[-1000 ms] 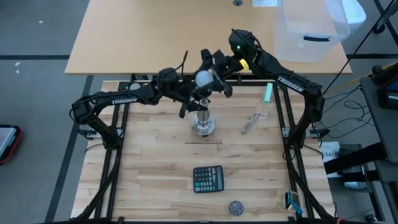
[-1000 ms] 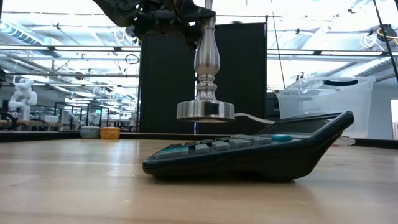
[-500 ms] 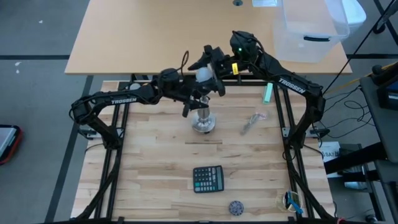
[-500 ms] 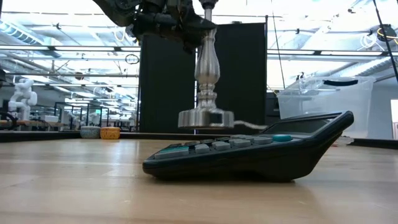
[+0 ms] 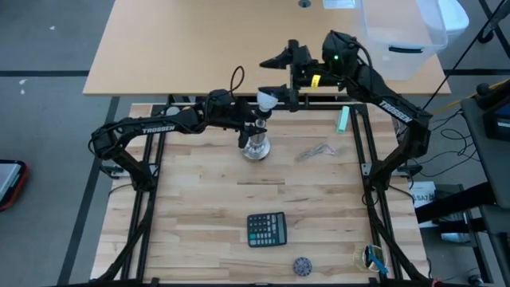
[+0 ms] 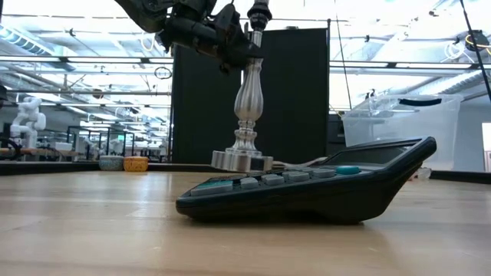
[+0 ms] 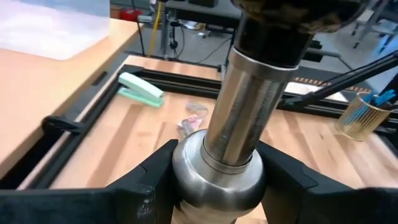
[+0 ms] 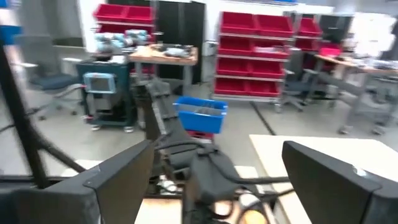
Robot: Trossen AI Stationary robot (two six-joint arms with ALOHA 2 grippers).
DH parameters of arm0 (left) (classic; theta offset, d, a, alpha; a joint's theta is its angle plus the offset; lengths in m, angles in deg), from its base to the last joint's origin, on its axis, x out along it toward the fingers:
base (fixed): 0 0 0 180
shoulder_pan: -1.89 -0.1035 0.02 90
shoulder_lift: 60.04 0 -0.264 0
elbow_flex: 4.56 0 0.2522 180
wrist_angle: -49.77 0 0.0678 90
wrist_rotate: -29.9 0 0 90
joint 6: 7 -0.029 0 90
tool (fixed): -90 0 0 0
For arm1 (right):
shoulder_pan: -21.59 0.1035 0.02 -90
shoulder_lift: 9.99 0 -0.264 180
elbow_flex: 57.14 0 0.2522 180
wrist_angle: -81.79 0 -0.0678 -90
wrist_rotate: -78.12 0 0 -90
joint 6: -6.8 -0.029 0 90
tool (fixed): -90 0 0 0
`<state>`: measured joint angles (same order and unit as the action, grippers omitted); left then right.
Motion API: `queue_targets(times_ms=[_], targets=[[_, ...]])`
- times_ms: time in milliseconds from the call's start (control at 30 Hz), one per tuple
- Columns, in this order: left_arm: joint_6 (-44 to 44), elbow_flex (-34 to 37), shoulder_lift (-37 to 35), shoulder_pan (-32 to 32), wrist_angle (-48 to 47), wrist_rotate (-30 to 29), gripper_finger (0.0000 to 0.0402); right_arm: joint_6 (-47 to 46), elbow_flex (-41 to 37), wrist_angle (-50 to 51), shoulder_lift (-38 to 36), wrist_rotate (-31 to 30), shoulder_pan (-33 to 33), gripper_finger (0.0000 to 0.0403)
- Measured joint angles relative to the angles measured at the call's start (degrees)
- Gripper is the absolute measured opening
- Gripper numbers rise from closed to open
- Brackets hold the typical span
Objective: Screw lightbulb
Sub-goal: Remove the light bulb from the lamp
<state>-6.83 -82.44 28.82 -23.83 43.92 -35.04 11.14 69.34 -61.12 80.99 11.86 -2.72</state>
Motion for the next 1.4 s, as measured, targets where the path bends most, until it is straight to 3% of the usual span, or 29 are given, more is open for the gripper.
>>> queue_targets(times_ms=[133,600,1100,1400], targets=[[-1.80,-0.02,0.72,0.68,0.66,-1.16,0.0174,0.63,0.04,3.06,-0.82,-3.98,0.02,0.0341],[-0.71,-0.26,5.25,3.10,7.07,-4.35,0.0174,-0.64,0.02,6.04,-1.95,-6.98,2.34,0.0339],[0.23,-0.20,5.25,-1.17,4.75,-0.59,0.0174,-0.60,0.02,11.40,-7.27,-12.48,3.61,0.0338],[-0.47,-0.09,5.31,-1.75,3.77,0.17,0.0174,-1.92,0.00,18.62,-6.48,-20.45,5.45,0.0338]])
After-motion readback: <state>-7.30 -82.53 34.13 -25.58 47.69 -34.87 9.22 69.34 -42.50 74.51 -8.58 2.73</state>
